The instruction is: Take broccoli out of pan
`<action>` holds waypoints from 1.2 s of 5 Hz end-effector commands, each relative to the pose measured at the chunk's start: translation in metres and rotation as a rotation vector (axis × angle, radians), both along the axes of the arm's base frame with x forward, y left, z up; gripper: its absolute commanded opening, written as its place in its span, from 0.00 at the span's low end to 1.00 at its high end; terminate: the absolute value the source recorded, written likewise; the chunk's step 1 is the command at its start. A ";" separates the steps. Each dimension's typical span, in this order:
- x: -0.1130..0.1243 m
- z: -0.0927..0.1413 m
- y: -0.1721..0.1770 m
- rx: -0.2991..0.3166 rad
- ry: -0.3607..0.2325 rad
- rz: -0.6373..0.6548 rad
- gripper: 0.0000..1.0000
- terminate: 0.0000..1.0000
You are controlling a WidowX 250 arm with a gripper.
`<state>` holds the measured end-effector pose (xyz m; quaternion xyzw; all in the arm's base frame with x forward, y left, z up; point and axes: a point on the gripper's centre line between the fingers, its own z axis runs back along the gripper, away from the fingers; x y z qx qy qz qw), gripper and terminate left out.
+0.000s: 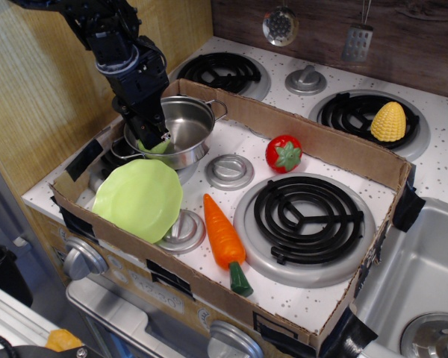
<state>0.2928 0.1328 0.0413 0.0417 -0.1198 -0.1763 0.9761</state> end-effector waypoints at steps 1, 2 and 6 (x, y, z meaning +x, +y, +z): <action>0.015 0.042 0.002 0.083 -0.057 -0.012 0.00 0.00; 0.015 0.074 0.000 0.126 -0.036 -0.009 0.00 0.00; -0.023 0.064 -0.121 0.000 -0.105 0.252 0.00 0.00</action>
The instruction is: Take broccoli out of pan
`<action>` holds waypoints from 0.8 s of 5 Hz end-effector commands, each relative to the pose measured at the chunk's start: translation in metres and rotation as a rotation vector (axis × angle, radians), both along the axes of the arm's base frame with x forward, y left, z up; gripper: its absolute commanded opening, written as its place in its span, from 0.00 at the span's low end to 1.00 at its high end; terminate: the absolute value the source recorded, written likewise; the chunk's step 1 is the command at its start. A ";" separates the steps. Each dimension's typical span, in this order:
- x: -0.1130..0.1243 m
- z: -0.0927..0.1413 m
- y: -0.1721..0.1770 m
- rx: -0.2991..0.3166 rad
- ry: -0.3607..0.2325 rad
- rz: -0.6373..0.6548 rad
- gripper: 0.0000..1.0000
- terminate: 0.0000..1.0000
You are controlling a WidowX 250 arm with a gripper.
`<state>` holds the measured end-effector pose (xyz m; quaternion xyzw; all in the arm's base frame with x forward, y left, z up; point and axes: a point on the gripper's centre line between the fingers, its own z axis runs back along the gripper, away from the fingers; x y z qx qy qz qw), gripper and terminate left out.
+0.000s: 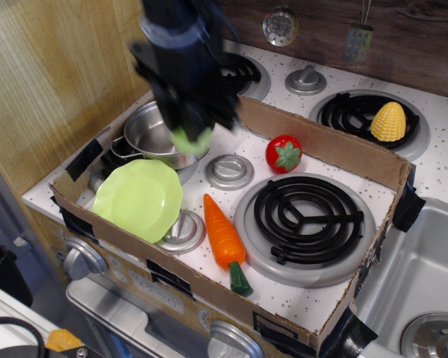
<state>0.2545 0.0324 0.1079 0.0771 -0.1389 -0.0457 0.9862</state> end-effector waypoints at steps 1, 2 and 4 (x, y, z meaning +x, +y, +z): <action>0.015 -0.016 -0.039 -0.064 -0.037 0.008 0.00 0.00; 0.015 -0.029 -0.061 -0.087 -0.066 0.018 0.00 0.00; 0.029 -0.051 -0.089 -0.151 -0.083 -0.025 0.00 0.00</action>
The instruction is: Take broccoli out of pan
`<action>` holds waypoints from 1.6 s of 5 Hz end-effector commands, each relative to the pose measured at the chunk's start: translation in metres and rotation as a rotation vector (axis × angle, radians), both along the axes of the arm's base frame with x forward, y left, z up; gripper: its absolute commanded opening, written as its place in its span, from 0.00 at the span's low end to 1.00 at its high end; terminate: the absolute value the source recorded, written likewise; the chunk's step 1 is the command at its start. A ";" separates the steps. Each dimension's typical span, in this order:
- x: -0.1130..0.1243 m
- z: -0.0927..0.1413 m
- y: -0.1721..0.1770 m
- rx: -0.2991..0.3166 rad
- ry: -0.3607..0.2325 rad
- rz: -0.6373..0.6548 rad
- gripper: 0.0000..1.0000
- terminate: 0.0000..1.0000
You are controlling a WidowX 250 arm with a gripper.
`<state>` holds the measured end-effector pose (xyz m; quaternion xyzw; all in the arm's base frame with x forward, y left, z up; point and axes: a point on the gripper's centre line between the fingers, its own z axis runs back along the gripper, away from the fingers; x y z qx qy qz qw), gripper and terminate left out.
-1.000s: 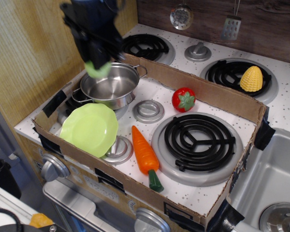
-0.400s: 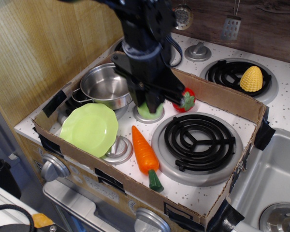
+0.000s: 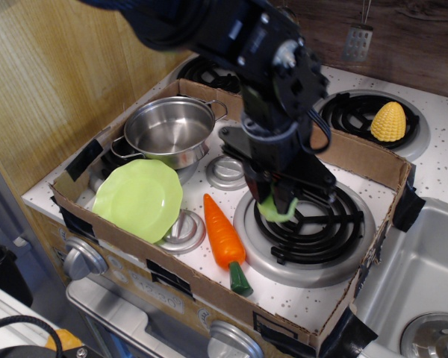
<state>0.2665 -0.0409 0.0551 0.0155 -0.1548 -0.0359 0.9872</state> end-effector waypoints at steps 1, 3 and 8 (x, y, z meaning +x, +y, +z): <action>0.024 -0.008 -0.017 -0.055 -0.068 -0.050 1.00 0.00; 0.021 0.025 -0.006 0.076 -0.022 -0.038 1.00 0.00; 0.014 0.084 0.004 0.176 0.012 0.031 1.00 0.00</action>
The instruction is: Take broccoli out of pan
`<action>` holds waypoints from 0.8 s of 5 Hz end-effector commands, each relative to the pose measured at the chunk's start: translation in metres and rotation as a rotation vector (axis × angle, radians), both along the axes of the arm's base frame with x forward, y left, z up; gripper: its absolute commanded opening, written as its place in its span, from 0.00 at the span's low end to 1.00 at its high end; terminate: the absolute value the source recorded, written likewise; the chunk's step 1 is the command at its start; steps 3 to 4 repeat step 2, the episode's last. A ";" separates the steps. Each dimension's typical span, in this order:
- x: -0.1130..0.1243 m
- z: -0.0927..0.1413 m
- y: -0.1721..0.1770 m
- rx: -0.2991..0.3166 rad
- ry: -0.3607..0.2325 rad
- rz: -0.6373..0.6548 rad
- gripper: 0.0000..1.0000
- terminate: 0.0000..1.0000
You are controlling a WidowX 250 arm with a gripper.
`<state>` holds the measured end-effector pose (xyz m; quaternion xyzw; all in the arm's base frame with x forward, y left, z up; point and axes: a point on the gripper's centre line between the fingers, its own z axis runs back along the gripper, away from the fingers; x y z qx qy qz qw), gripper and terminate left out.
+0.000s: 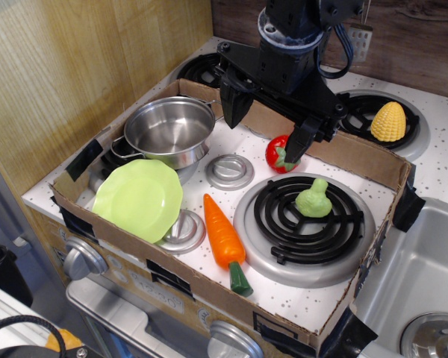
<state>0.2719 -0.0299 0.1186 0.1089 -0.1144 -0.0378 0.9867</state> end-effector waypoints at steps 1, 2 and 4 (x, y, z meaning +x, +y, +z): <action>0.009 0.021 -0.007 -0.011 -0.061 -0.001 1.00 0.00; 0.009 0.021 -0.007 -0.011 -0.061 -0.001 1.00 1.00; 0.009 0.021 -0.007 -0.011 -0.061 -0.001 1.00 1.00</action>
